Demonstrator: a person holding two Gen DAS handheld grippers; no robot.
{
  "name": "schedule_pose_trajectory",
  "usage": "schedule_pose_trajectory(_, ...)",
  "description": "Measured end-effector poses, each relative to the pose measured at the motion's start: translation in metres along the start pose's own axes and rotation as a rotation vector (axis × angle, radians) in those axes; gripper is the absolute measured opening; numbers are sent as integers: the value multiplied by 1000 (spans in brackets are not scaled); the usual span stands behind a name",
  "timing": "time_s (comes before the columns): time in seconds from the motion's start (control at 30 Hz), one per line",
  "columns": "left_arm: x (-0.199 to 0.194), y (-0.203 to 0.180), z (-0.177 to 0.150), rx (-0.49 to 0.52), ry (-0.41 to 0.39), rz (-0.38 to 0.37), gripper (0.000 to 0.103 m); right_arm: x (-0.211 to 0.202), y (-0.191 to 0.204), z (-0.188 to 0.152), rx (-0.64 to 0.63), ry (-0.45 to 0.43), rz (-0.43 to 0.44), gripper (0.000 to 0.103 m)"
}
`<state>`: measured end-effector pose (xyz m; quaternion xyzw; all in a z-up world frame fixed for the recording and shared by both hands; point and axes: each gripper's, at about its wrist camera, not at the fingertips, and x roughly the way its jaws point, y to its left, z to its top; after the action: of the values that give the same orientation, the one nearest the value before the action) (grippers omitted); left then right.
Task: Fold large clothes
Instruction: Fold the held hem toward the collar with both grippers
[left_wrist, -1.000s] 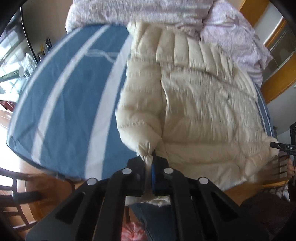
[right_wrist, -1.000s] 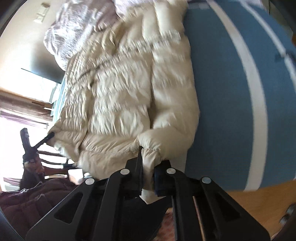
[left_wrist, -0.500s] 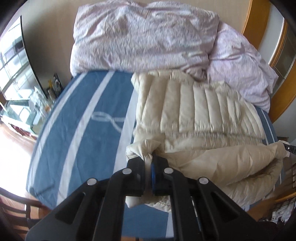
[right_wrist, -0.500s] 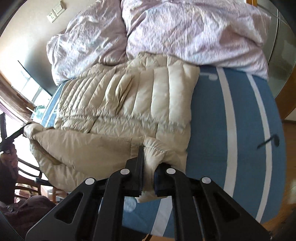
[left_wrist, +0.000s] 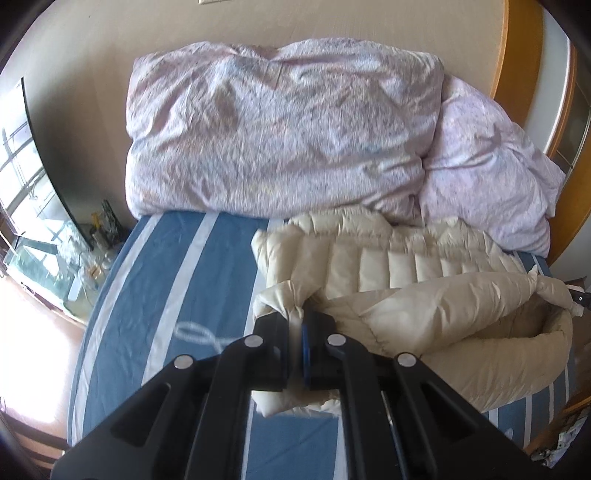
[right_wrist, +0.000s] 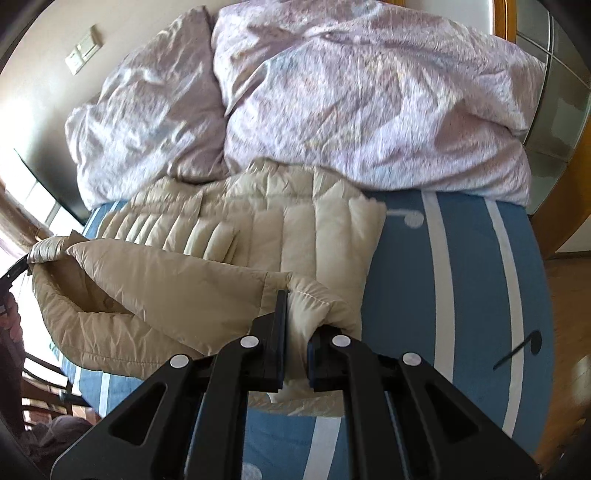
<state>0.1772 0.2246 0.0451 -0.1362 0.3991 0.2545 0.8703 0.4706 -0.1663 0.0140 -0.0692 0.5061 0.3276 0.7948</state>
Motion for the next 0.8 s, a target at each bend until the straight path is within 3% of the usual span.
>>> schedule_pose_trajectory(0.3,51,-3,46,-29,-10,7,6,41,-6,42,79,-36,-67,9)
schedule_pose_trajectory(0.63,138,1,64,-113,92,5,10,115,-29,71,207,31,-106,9)
schedule_pose_trajectory(0.7,155,4,64,-152,114,5,10,128,-35,77,242,35,-82,12)
schedule_pose_trajectory(0.8,173,11,66,-212,127,-12,18,141,-49,86,328,33,4,27)
